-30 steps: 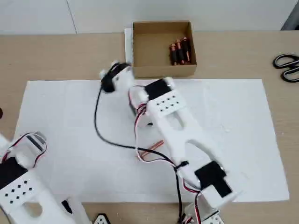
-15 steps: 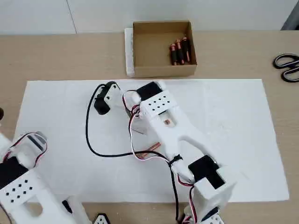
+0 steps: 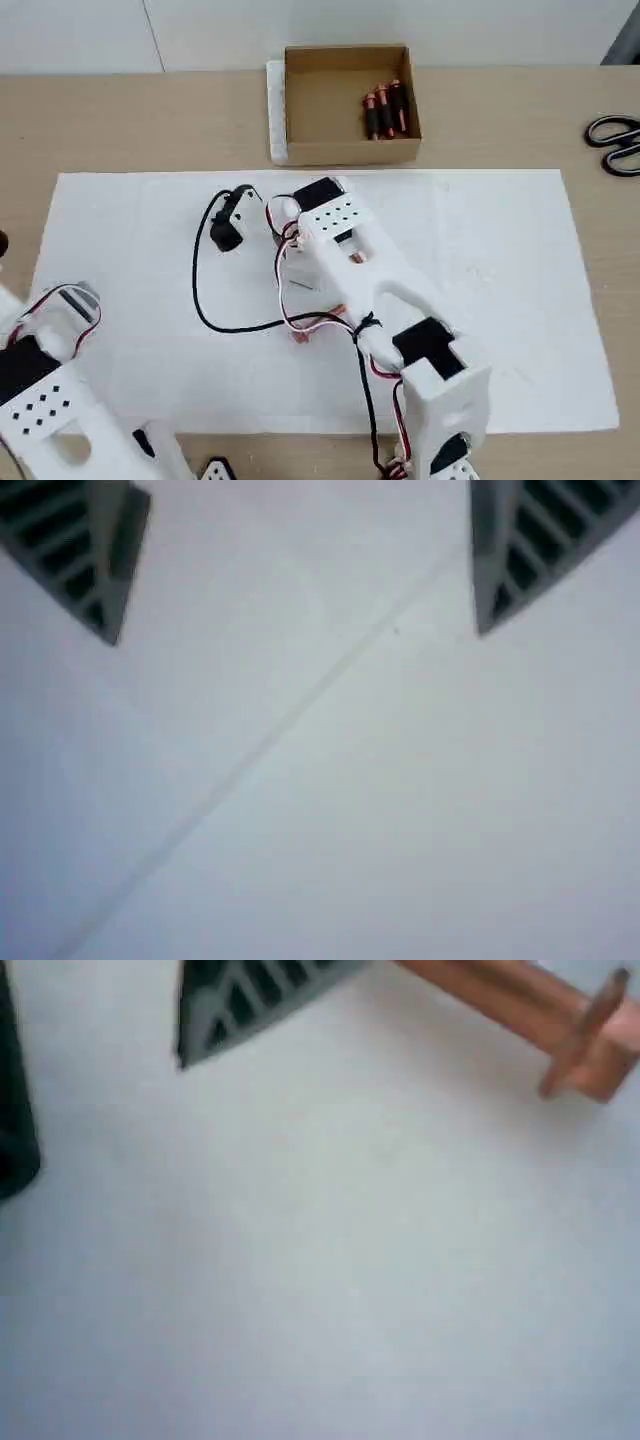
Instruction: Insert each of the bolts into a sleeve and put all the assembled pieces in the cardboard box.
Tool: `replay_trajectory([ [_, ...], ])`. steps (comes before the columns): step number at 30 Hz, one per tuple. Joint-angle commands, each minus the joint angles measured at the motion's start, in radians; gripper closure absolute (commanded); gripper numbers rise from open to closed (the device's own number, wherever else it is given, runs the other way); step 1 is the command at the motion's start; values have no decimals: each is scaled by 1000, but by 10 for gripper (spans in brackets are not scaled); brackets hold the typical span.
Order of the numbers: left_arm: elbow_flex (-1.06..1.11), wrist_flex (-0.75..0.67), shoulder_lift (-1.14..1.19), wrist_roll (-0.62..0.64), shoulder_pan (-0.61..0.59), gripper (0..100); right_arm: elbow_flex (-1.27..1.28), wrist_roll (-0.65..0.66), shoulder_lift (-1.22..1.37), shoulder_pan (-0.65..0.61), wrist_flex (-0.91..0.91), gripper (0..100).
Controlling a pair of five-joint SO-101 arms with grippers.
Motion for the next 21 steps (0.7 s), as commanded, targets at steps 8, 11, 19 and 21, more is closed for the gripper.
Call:
replay_trajectory([
  [8, -5, -20, -11, 2, 0, 782, -149, 8, 130, 8, -2, 794],
  [11, -5, -20, -11, 2, 0, 782, -167, 8, 156, 8, -1, 794],
  [19, -5, -20, -11, 2, 0, 782, -167, 3, 163, 8, 1, 887],
  [21, -5, -20, -11, 2, 2, 782, -167, 0, 162, 8, 1, 948],
])
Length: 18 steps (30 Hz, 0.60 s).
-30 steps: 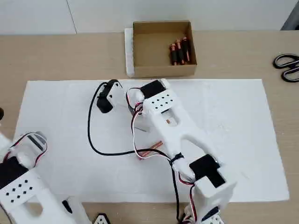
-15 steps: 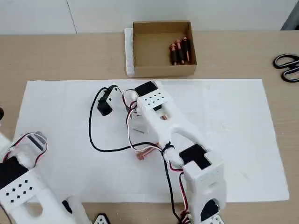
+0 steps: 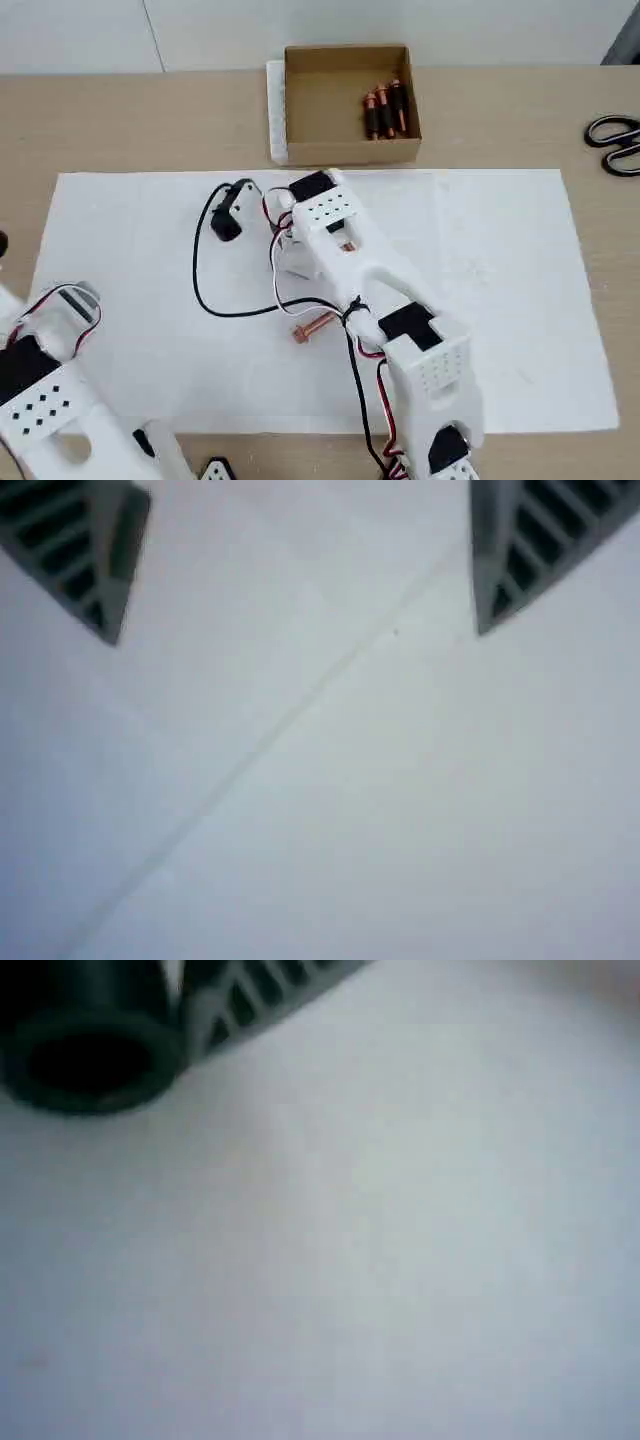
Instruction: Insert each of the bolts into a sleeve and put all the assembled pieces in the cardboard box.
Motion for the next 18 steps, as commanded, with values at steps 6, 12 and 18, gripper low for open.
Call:
replay_trajectory([
  [6, -5, -20, -11, 2, 2, 782, -34, -37, -5, -1, 8, 994],
  [12, -5, -20, -11, 0, 2, 782, -169, -60, -7, -5, 140, 995],
  [18, -7, -20, -11, -3, 2, 782, -405, -153, -7, -2, 308, 995],
])
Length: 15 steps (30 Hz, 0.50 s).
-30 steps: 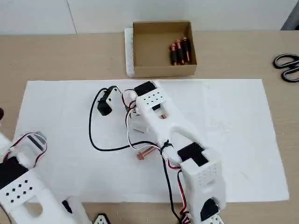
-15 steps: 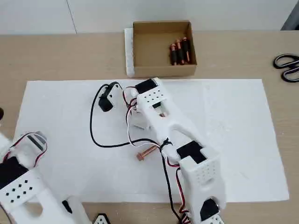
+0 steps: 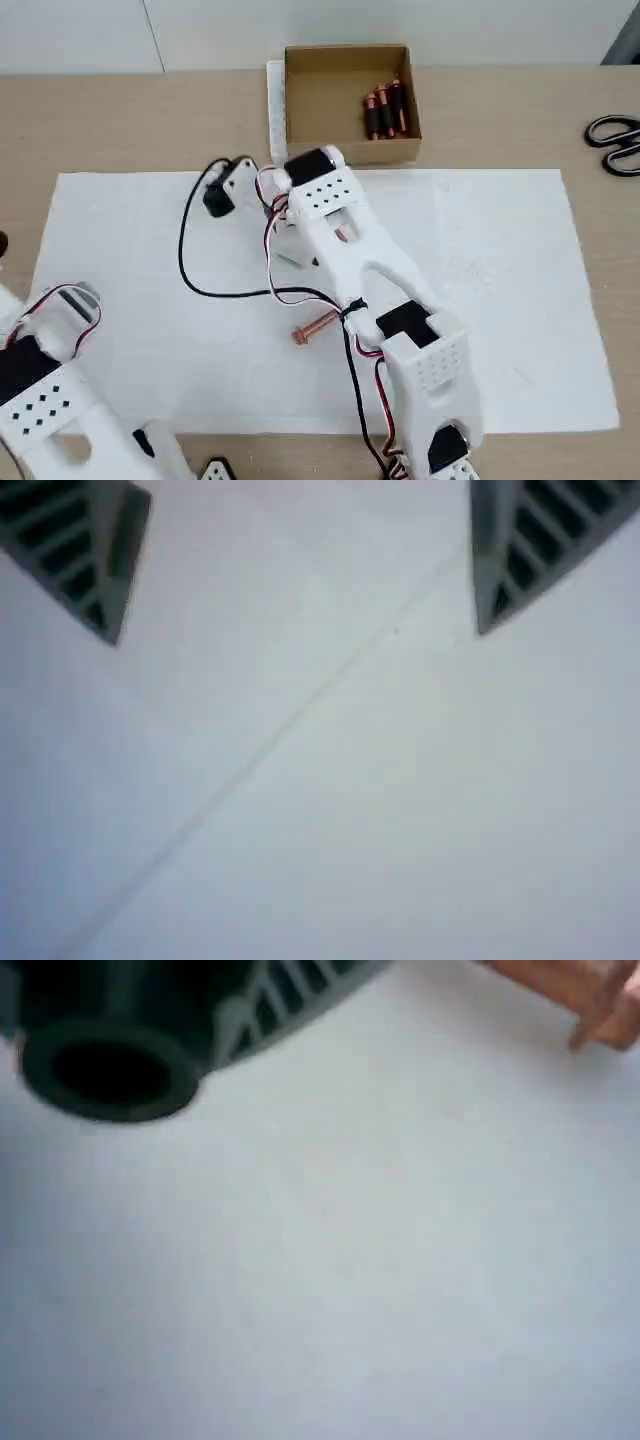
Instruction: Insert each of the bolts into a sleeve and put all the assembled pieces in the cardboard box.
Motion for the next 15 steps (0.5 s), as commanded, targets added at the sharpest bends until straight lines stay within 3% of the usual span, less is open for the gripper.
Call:
replay_trajectory([
  [1, -7, -20, -11, -3, 2, 782, -164, -54, -15, 2, 81, 995],
  [5, -7, -20, -11, -17, 2, 781, -249, -130, -15, 28, 96, 995],
  [9, -8, -52, -11, -117, 14, 781, -293, -233, -16, 105, 108, 995],
  [15, -102, -41, -3, -181, 152, 781, -276, -390, -88, 272, 124, 995],
])
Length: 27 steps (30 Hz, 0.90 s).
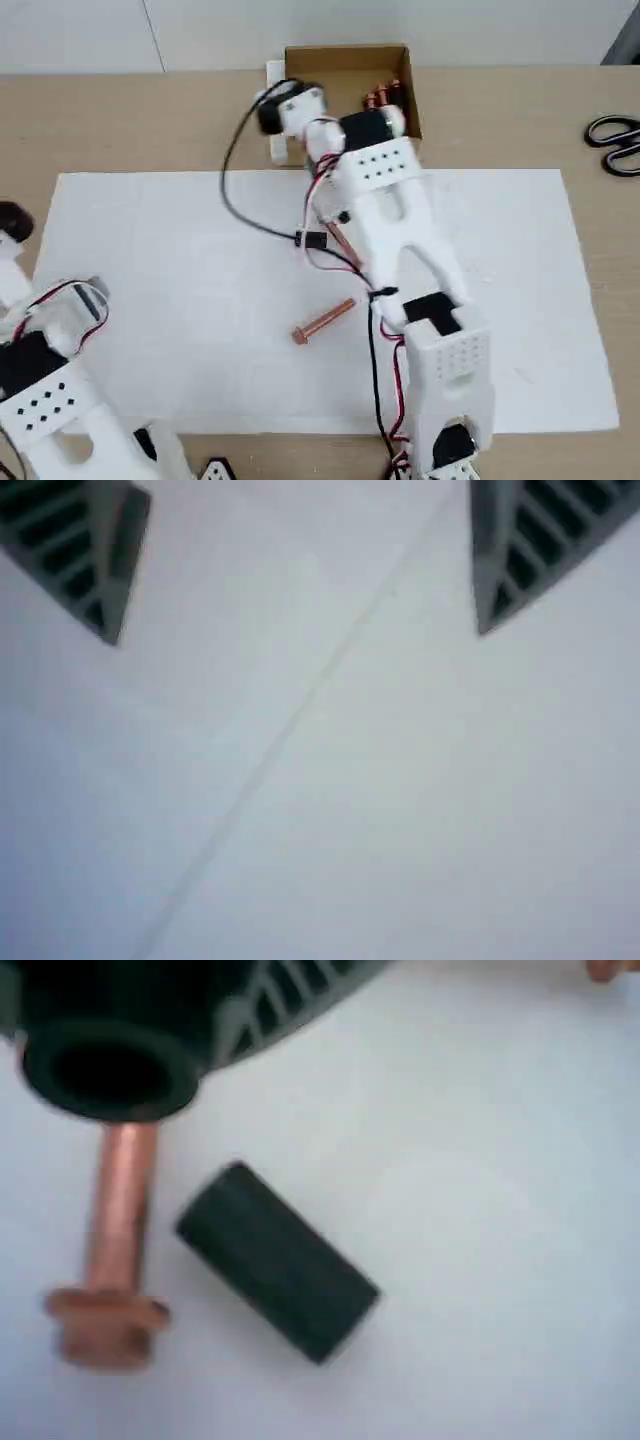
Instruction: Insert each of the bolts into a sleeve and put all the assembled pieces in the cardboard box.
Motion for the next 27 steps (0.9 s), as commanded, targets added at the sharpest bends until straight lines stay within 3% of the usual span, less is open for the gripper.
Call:
replay_trajectory([
  [1, -99, 17, -2, -18, 101, 781, -6, -89, -99, 101, 13, 995],
  [6, -179, 69, 0, -12, 256, 781, 215, -150, -111, 183, 4, 995],
  [11, -182, 77, 0, 31, 338, 782, 353, -180, -102, 236, -62, 995],
  [24, -182, 110, -2, 37, 361, 782, 393, -207, 54, 234, -139, 987],
  [27, -182, 110, -2, 37, 361, 782, 391, -209, 93, 232, -147, 936],
])
